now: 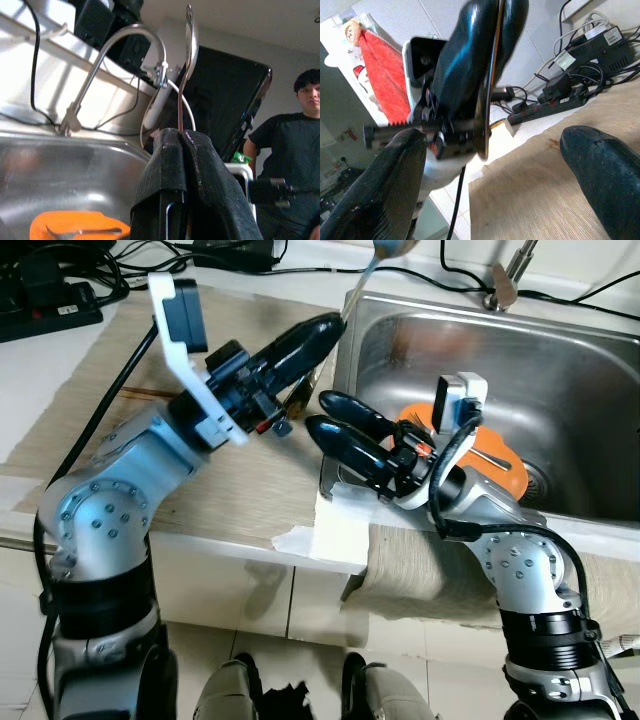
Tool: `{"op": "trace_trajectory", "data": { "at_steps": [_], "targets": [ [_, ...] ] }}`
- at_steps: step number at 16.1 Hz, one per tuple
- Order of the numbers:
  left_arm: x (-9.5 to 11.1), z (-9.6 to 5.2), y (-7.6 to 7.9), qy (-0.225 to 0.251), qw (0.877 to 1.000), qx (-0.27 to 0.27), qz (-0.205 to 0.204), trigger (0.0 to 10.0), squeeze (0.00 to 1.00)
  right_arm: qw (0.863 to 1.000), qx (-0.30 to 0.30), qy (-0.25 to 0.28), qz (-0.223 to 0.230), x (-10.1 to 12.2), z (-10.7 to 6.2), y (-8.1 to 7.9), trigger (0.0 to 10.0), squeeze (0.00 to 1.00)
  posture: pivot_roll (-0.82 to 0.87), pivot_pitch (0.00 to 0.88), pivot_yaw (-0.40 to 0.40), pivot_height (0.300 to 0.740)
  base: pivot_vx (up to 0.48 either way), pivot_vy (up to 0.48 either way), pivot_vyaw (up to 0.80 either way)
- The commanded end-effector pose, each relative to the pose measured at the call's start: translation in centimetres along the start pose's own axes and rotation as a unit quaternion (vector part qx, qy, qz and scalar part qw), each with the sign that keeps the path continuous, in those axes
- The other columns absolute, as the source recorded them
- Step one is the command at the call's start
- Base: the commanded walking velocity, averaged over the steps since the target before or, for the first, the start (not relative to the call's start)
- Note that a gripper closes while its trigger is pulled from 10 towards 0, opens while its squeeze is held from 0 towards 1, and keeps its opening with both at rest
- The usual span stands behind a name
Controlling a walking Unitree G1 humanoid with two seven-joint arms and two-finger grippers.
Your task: Kitchen organization
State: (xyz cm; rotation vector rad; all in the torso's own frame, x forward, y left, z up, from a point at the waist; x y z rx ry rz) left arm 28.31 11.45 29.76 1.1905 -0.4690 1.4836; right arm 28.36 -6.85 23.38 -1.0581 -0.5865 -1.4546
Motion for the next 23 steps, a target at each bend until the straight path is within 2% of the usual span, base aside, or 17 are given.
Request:
{"op": "trace_trajectory", "data": {
  "at_steps": [1, 8, 12, 16, 19, 20, 21, 23],
  "targets": [
    [-0.4, 0.1, 0.8, -0.014, 1.0, -0.023, -0.001, 0.0, 0.0, 1.0, 0.004, 0.0, -0.003, 0.1, 0.1, 0.0, 10.0, 0.0, -0.15, 0.21, -0.084, 0.74, 0.0, 0.0, 0.0],
    [-1.0, -1.0, 0.5, -0.017, 1.0, -0.012, -0.005, 0.0, 0.0, 1.0, 0.009, -0.01, -0.014, 0.4, -0.2, -0.1, 10.0, 0.0, -0.16, 0.2, -0.083, 0.74, 0.0, 0.0, 0.0],
    [-0.6, -4.4, -0.6, -0.048, 0.999, 0.011, 0.023, 0.0, 0.0, 0.998, -0.036, 0.006, -0.057, 3.3, -2.9, 0.7, 10.0, 0.0, -0.16, 0.19, -0.081, 0.74, 0.0, 0.0, 0.0],
    [0.2, -5.3, -0.3, -0.063, 0.997, -0.003, 0.035, 0.0, 0.0, 0.996, -0.044, -0.022, -0.068, 4.2, -4.8, 1.0, 10.0, 0.0, -0.15, 0.189, -0.082, 0.74, 0.0, 0.0, 0.0],
    [-0.7, -6.1, 0.2, -0.117, 0.992, -0.025, 0.033, 0.0, 0.0, 0.994, -0.023, -0.067, -0.086, 5.3, -5.8, 0.5, 10.0, 0.0, -0.16, 0.185, -0.067, 0.74, 0.0, 0.0, 0.0],
    [-0.9, -5.8, 0.5, -0.13, 0.99, -0.036, 0.027, 0.0, 0.0, 0.995, -0.016, -0.065, -0.079, 5.6, -5.9, 0.3, 10.0, 0.22, -0.16, 0.181, -0.061, 0.74, 0.0, 0.0, 0.0],
    [-0.9, -5.5, 0.8, -0.139, 0.989, -0.048, 0.023, 0.0, 0.0, 0.996, -0.004, -0.058, -0.062, 6.0, -6.0, 0.0, 10.0, 0.5, -0.16, 0.184, -0.055, 0.74, 0.0, 0.0, 0.0],
    [-1.0, -5.1, 1.3, -0.145, 0.987, -0.063, 0.007, 0.0, 0.0, 0.997, 0.008, -0.052, -0.049, 6.3, -6.0, -0.3, 10.0, 0.98, -0.16, 0.186, -0.048, 0.74, 0.0, 0.0, 0.0]
  ]
}}
Point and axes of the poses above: a point about 5 cm out from each wrist's last joint towards the gripper, its own z axis pointing out of the wrist towards the gripper, its own x axis along the axis of the wrist's last joint, y = z × x, the point moved 1 cm from there along z, pointing out of the wrist towards the gripper, and after that the axes turned 7 degrees about -z, right-handed, at the moved point
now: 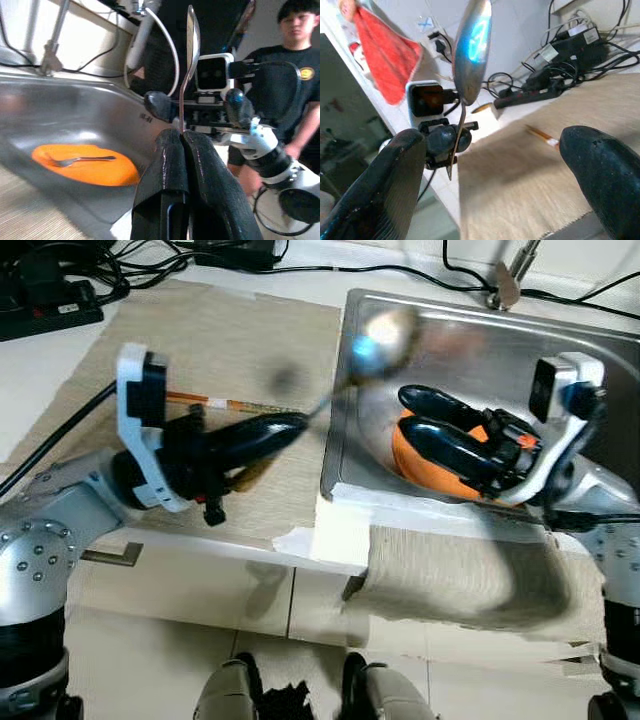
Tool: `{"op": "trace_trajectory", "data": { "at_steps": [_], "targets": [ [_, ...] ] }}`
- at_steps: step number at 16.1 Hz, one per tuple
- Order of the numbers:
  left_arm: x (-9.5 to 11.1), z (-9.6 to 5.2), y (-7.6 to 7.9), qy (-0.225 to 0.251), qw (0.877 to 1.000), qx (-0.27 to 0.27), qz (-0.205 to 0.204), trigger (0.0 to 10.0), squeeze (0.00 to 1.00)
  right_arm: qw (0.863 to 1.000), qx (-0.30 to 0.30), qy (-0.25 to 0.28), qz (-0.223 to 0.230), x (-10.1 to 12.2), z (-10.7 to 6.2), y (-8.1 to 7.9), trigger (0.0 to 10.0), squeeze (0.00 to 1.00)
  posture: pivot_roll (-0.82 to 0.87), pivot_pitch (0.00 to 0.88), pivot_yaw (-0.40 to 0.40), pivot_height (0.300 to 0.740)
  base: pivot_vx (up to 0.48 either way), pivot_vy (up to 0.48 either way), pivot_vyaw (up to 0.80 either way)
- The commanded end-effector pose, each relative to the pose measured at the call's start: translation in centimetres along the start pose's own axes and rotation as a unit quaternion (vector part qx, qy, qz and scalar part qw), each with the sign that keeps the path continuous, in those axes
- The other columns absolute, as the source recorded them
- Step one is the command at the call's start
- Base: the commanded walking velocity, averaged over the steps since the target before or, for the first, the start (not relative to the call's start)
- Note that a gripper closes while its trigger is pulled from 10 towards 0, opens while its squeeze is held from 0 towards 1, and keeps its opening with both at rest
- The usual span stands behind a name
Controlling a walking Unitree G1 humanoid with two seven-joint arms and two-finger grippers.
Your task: Kitchen organization
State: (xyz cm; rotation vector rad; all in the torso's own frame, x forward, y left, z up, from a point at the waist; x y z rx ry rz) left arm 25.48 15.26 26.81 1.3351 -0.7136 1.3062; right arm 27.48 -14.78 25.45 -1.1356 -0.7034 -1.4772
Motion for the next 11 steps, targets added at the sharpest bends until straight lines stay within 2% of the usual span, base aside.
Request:
{"op": "trace_trajectory", "data": {
  "at_steps": [1, 3, 5, 6, 7, 11],
  "targets": [
    [0.0, 0.9, 1.1, -0.012, 0.999, -0.034, -0.005, 0.0, 0.0, 1.0, 0.017, 0.012, -0.003, 0.9, 0.0, -0.5, 10.0, 1.0, -0.16, 0.189, -0.049, 0.74, 0.0, 0.0, 0.0],
    [-0.4, 1.6, 2.0, -0.016, 0.998, -0.059, -0.008, 0.0, 0.0, 0.999, 0.027, 0.036, 0.015, 1.0, 0.6, -0.8, 10.0, 1.0, -0.16, 0.194, -0.053, 0.74, 0.0, 0.0, 0.0],
    [-0.7, 2.0, 2.2, -0.025, 0.998, -0.066, -0.009, 0.0, 0.0, 0.998, 0.035, 0.034, 0.027, 0.5, 1.1, -1.1, 10.0, 1.0, -0.15, 0.191, -0.052, 0.74, 0.0, 0.0, 0.0],
    [-0.8, 2.1, 2.2, -0.03, 0.997, -0.069, -0.011, 0.0, 0.0, 0.998, 0.04, 0.028, 0.032, 0.1, 1.3, -1.3, 10.0, 0.2, -0.15, 0.192, -0.054, 0.74, 0.0, 0.0, 0.0],
    [-0.8, 2.2, 2.3, -0.04, 0.996, -0.074, -0.008, 0.0, 0.0, 0.998, 0.042, 0.027, 0.036, -0.2, 1.5, -1.4, 10.0, 0.0, -0.15, 0.194, -0.054, 0.74, 0.0, 0.0, 0.0],
    [-0.9, 2.5, 2.0, -0.044, 0.997, -0.067, -0.001, 0.0, 0.0, 0.998, 0.046, 0.022, 0.037, -0.6, 1.9, -1.4, 10.0, 0.0, -0.15, 0.193, -0.055, 0.74, 0.0, 0.0, 0.0]
  ]
}}
Point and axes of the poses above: a point about 5 cm out from each wrist's last joint towards the gripper, its own z axis pointing out of the wrist towards the gripper, its own x axis along the axis of the wrist's last joint, y = z × x, the point moved 1 cm from there along z, pointing out of the wrist towards the gripper, and after that the axes turned 7 degrees about -z, right-handed, at the moved point
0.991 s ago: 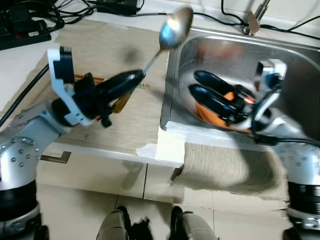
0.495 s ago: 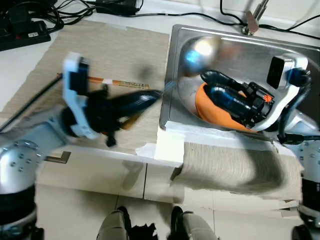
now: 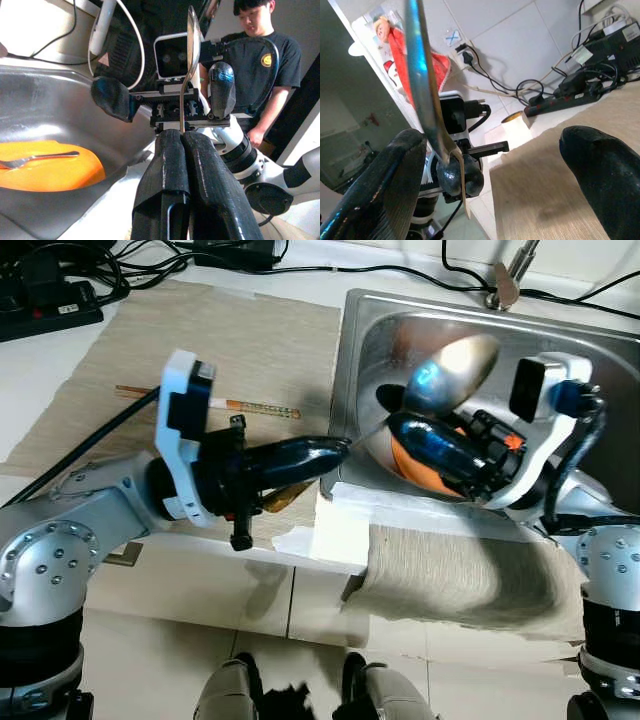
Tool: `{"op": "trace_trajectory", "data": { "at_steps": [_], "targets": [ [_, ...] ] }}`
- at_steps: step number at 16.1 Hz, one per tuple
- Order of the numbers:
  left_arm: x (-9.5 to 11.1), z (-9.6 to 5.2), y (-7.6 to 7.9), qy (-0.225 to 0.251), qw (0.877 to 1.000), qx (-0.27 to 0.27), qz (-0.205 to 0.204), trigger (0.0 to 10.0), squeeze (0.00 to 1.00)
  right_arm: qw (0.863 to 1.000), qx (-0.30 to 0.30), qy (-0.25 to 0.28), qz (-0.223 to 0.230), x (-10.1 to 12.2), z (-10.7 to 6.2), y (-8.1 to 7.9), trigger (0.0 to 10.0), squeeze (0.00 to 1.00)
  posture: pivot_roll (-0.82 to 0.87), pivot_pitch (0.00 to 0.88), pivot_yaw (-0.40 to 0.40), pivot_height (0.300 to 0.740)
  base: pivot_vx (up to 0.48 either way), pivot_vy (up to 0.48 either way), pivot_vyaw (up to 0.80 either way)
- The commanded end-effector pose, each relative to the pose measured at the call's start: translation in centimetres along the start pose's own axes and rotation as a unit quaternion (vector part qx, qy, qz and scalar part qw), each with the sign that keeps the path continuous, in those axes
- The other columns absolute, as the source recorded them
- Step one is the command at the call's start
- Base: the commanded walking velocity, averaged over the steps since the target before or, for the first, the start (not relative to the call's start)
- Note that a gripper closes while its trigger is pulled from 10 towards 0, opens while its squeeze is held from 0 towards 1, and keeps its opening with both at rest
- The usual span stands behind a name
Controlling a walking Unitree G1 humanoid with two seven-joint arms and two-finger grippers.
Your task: Kitchen organization
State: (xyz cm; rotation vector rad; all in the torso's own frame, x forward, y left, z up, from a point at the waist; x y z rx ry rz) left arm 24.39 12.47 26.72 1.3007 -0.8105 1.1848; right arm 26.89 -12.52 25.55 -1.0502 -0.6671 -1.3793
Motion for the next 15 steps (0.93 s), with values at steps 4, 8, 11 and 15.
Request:
{"op": "trace_trajectory", "data": {
  "at_steps": [4, 8, 11, 15],
  "targets": [
    [0.3, 0.0, -0.4, -0.006, 1.0, 0.008, 0.017, 0.0, 0.0, 1.0, -0.007, -0.015, -0.022, -0.2, 0.0, 0.1, 10.0, 0.0, -0.15, 0.19, -0.055, 0.74, 0.0, 0.0, 0.0],
    [0.6, -0.8, -2.1, -0.01, 0.999, 0.037, 0.023, 0.0, 0.0, 0.999, -0.005, -0.035, -0.034, -0.1, 0.1, 0.8, 10.0, 0.0, -0.16, 0.195, -0.063, 0.74, 0.0, 0.0, 0.0],
    [0.7, -1.1, -2.4, -0.013, 0.999, 0.036, 0.023, 0.0, 0.0, 0.998, -0.002, -0.041, -0.036, -0.1, 0.1, 1.1, 10.0, 0.0, -0.16, 0.197, -0.068, 0.74, 0.0, 0.0, 0.0],
    [0.5, -1.4, -2.5, -0.026, 0.999, 0.02, 0.022, 0.0, 0.0, 0.998, 0.017, -0.048, -0.034, 0.1, 0.3, 1.4, 10.0, 0.0, -0.15, 0.196, -0.073, 0.74, 0.0, 0.0, 0.0]
  ]
}}
Point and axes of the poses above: a point about 5 cm out from each wrist's last joint towards the gripper, its own z axis pointing out of the wrist towards the gripper, its own x axis along the axis of the wrist's last joint, y = z × x, the point moved 1 cm from there along z, pointing out of the wrist towards the gripper, and after that the axes turned 7 degrees about -z, right-handed, at the moved point
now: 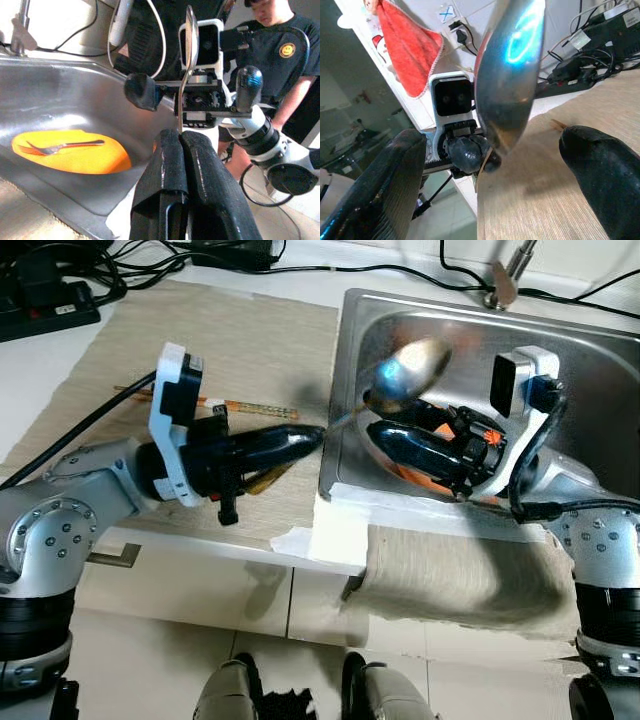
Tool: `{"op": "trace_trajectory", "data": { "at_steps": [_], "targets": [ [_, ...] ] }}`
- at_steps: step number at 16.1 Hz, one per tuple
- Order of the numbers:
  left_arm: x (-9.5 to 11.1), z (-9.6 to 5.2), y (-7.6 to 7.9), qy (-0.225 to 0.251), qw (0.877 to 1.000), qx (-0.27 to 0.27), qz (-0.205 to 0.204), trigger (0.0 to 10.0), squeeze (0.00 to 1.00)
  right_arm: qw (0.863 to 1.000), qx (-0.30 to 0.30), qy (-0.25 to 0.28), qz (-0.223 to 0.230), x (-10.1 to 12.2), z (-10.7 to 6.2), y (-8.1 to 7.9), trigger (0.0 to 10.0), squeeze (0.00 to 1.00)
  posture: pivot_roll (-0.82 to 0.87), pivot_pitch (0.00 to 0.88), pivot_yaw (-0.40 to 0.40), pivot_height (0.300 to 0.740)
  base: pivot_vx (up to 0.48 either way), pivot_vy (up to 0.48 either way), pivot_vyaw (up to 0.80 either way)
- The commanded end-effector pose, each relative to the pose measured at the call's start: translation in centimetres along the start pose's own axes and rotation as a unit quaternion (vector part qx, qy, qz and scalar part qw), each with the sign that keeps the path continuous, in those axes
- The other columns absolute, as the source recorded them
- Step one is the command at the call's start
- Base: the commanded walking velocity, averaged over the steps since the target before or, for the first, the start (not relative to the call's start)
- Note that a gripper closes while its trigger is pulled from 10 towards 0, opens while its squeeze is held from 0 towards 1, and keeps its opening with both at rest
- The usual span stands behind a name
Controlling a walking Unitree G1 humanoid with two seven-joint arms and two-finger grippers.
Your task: Kitchen organization
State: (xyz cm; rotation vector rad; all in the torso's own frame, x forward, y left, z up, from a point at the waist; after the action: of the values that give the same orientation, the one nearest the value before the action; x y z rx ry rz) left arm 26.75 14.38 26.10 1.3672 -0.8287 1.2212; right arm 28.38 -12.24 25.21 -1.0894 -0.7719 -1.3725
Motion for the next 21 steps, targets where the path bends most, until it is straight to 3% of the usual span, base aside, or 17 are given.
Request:
{"op": "trace_trajectory", "data": {
  "at_steps": [1, 12, 19, 20, 21],
  "targets": [
    [0.1, 0.2, 0.1, -0.007, 1.0, -0.009, 0.008, 0.0, 0.0, 1.0, 0.008, -0.006, -0.009, 0.2, -0.1, 0.0, 10.0, 0.0, -0.15, 0.197, -0.073, 0.74, 0.0, 0.0, 0.0],
    [-0.1, -0.1, 0.0, -0.006, 1.0, -0.007, 0.008, 0.0, 0.0, 1.0, 0.012, -0.002, -0.006, 0.1, 0.2, 0.5, 10.0, 0.0, -0.14, 0.205, -0.086, 0.74, 0.0, 0.0, 0.0],
    [-0.3, 0.5, 1.0, -0.013, 0.999, -0.04, -0.001, 0.0, 0.0, 1.0, 0.029, 0.005, 0.008, -0.8, 0.8, -0.1, 10.0, 0.0, -0.14, 0.208, -0.076, 0.74, 0.0, 0.0, 0.0],
    [-0.4, 0.6, 1.1, -0.013, 0.999, -0.043, -0.002, 0.0, 0.0, 0.999, 0.029, 0.008, 0.01, -0.8, 0.9, -0.2, 9.4, 0.0, -0.14, 0.208, -0.076, 0.74, 0.0, 0.0, 0.0],
    [-0.4, 0.6, 1.1, -0.014, 0.999, -0.044, -0.002, 0.0, 0.0, 0.999, 0.029, 0.008, 0.011, -0.8, 0.8, -0.2, 9.4, 0.0, -0.14, 0.208, -0.076, 0.74, 0.0, 0.0, 0.0]
  ]
}}
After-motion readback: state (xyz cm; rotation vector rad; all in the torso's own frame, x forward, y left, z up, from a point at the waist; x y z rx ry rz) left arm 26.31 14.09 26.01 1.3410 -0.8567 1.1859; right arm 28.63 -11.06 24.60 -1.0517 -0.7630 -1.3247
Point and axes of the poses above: a point about 5 cm out from each wrist's last joint towards the gripper, its own z axis pointing out of the wrist towards the gripper, its own x axis along the axis of the wrist's last joint, y = z × x, the point moved 1 cm from there along z, pointing out of the wrist towards the gripper, and after that the axes turned 7 degrees about -z, right-handed, at the moved point
